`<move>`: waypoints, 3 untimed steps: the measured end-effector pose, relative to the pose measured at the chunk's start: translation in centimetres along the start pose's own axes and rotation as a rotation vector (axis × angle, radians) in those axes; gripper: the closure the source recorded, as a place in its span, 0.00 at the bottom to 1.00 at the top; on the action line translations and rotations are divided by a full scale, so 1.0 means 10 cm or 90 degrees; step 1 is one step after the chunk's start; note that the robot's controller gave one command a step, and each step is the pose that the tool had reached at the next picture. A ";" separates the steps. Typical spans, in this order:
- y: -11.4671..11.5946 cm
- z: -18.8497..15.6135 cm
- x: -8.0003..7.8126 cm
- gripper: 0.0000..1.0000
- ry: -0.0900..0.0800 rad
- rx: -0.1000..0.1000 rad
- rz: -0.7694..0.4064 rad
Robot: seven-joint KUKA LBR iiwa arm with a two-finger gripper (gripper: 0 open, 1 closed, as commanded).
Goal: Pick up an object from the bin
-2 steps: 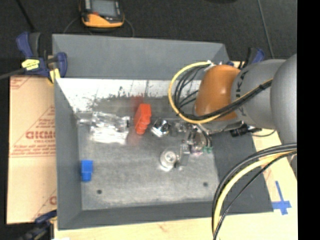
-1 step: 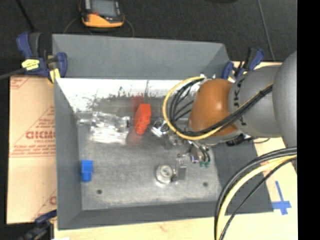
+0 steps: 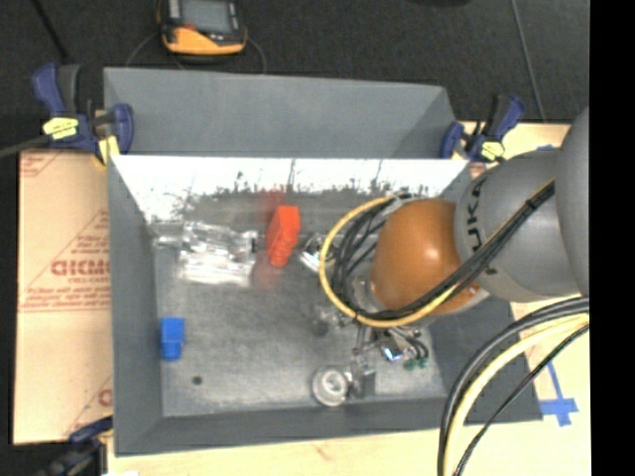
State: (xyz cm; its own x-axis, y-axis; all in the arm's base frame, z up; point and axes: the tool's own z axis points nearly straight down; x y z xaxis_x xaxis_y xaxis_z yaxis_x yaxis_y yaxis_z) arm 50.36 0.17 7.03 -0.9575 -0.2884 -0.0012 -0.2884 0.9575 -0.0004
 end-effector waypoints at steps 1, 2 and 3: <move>0.28 -0.02 0.17 0.00 -0.010 0.003 -0.324; 0.27 -0.03 0.17 1.00 -0.008 0.003 -0.322; 0.27 -1.51 0.10 1.00 -0.006 0.003 -0.293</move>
Offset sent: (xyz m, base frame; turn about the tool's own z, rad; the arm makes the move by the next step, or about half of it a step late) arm -0.0290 0.0212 -0.0003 -0.5091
